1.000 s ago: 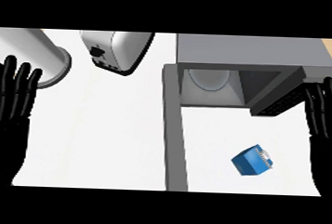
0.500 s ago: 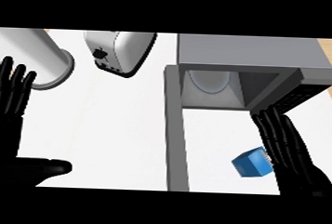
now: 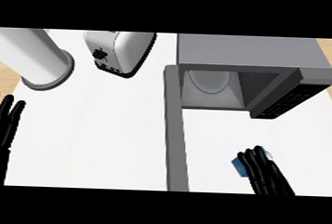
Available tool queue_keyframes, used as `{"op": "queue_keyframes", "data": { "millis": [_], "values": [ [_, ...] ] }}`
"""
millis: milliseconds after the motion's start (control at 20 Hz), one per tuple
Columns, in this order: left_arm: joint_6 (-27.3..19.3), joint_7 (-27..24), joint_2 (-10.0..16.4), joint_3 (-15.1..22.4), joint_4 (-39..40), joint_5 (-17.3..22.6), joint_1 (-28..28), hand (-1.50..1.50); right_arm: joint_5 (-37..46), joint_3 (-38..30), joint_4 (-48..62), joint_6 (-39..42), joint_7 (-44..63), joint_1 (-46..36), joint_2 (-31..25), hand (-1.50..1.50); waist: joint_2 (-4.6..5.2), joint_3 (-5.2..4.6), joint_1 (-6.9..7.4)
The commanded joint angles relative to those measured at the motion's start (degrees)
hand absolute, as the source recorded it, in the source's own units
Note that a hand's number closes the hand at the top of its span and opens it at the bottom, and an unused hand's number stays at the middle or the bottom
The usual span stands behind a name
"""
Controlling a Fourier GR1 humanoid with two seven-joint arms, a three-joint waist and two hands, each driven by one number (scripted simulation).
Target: Pick up the milk, place it into the microwave and close the microwave
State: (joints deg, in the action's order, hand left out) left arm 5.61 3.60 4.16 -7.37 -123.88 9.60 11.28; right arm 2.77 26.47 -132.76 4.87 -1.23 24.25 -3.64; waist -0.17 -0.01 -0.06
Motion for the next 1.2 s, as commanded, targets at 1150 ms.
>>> {"op": "queue_keyframes", "data": {
  "millis": [1150],
  "values": [
    [7.21,-11.04,-4.14,2.61,-4.51,-1.24,17.39,-1.50,5.89,-12.72,24.99,-12.41,-22.14,-1.15,0.93,-1.50,0.12,0.03,0.19]
  ]
}}
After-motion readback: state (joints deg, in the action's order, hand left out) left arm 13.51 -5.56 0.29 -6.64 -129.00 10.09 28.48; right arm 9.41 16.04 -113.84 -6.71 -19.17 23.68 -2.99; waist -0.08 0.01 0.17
